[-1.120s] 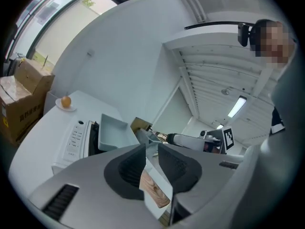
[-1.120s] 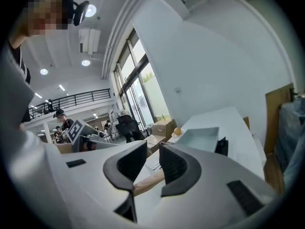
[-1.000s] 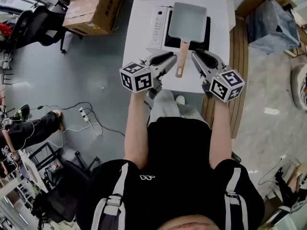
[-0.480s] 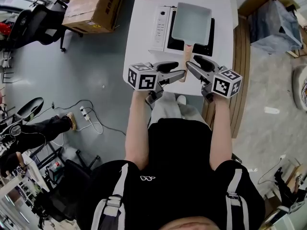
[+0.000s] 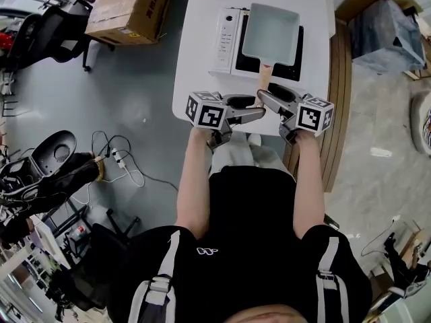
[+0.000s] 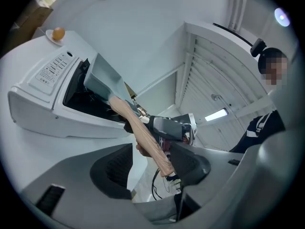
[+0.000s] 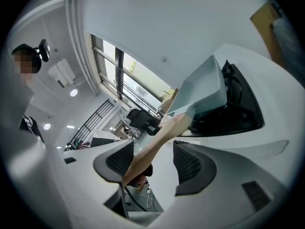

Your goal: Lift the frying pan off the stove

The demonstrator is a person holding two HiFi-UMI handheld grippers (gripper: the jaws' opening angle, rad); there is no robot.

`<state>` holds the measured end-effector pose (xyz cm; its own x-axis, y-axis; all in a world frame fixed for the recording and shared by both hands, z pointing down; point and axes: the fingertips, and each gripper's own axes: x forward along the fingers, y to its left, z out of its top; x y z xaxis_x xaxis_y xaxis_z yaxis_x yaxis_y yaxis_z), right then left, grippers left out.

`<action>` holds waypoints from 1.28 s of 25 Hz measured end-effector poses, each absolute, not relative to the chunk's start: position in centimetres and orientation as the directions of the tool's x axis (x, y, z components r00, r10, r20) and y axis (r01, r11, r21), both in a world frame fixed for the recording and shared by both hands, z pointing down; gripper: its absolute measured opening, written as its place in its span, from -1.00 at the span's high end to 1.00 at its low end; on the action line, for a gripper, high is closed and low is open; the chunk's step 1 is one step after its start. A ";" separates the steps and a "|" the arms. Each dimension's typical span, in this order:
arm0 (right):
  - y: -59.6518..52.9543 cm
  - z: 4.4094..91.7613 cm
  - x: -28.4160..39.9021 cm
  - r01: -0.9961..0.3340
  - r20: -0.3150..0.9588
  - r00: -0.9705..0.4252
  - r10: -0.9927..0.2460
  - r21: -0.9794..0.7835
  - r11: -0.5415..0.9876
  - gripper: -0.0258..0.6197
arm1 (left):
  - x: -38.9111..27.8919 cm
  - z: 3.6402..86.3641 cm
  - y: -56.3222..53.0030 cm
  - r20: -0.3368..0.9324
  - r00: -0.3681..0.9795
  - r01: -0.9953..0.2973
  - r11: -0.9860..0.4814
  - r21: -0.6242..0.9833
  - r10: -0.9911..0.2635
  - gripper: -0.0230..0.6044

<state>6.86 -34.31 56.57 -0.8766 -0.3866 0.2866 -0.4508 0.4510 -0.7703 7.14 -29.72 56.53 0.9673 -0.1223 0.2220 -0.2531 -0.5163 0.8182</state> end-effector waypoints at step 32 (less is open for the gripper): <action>-34.1 54.3 5.8 -0.274 0.092 -0.921 -0.378 -0.843 0.463 0.32 | 8.2 54.0 -28.8 0.131 0.989 -0.142 -0.583 0.800 -0.061 0.31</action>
<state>5.76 -34.09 54.34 -0.9212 -0.3781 0.0915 -0.2738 0.4631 -0.8429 8.23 -28.81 54.05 0.9895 -0.0611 0.1313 -0.1422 -0.5832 0.7998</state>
